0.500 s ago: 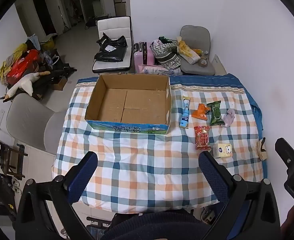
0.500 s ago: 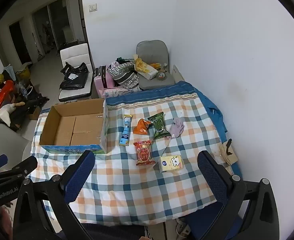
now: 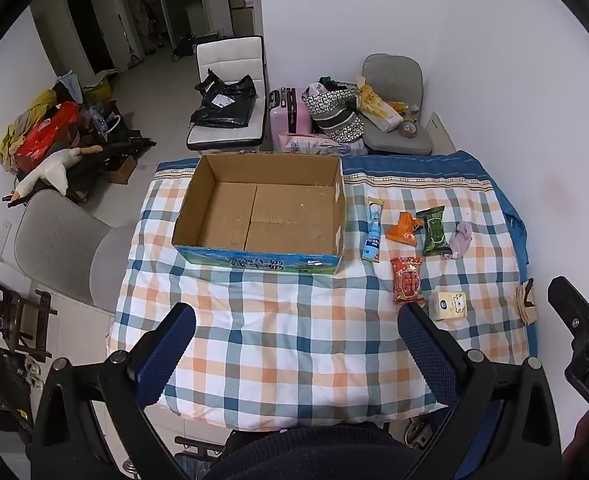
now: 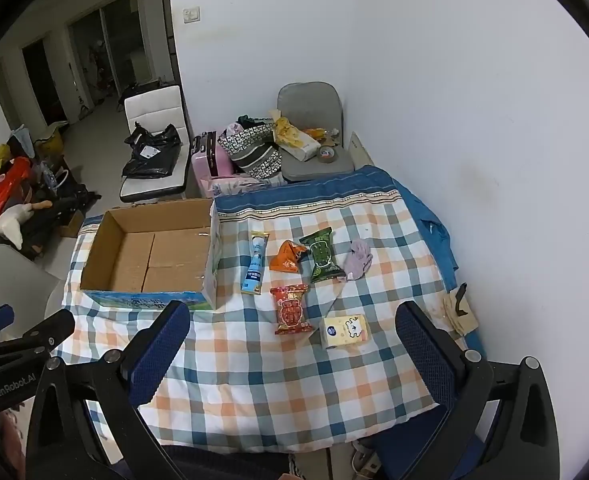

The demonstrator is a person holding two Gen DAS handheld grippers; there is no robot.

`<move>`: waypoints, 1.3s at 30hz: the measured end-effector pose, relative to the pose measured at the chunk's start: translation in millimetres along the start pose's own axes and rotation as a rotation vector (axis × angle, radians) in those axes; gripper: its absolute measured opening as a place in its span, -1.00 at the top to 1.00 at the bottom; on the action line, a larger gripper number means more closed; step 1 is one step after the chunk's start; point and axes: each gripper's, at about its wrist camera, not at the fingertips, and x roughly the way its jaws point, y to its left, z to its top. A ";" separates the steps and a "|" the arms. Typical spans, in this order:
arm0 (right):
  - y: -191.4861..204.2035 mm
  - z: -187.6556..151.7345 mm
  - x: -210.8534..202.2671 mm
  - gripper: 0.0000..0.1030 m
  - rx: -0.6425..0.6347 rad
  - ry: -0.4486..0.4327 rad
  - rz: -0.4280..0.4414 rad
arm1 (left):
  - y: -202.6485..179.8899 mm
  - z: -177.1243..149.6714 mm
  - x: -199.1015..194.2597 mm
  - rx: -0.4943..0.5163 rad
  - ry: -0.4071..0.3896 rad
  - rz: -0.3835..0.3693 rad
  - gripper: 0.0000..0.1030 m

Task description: Organize soft objects

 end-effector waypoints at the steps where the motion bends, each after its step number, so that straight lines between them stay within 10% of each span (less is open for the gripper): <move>1: -0.5 -0.2 0.1 -1.00 -0.001 0.000 -0.001 | -0.2 -0.4 1.8 0.003 -0.001 0.003 -1.00; 39: 11.9 9.8 -4.7 -1.00 -0.017 -0.023 0.015 | 25.8 28.4 -5.5 -0.003 -0.031 0.019 -1.00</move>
